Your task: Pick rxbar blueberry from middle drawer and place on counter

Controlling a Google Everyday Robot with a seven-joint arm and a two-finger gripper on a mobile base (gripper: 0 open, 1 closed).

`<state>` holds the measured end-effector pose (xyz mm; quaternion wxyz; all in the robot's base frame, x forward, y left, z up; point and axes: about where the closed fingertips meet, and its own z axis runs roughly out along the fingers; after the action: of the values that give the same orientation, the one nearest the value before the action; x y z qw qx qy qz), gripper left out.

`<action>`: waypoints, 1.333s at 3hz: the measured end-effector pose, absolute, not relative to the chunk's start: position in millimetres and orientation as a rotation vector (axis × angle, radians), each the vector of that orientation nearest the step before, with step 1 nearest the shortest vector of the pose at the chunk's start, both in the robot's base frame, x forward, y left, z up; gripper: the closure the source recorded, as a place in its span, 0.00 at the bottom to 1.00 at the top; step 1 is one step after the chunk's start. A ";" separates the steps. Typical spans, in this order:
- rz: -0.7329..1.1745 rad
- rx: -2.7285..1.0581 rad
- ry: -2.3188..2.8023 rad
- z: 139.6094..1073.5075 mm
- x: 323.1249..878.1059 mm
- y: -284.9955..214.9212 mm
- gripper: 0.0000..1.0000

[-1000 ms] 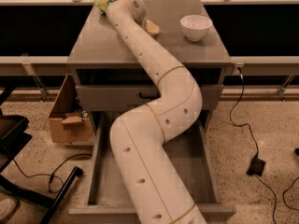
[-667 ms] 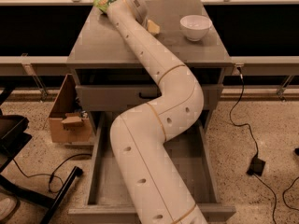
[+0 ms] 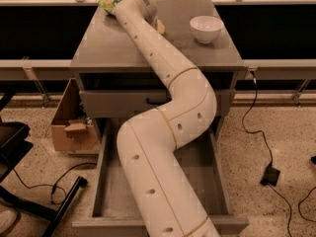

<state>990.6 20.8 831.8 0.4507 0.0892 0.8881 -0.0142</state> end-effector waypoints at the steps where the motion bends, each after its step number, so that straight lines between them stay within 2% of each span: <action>1: -0.035 0.221 2.195 831.8 990.6 20.8 1.00; 4: -0.039 0.227 2.209 842.0 983.6 16.0 1.00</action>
Offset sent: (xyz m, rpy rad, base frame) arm 0.0000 0.0000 0.0000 0.0000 0.0000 0.0000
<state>983.6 16.0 842.0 0.4440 0.0916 0.8912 -0.0157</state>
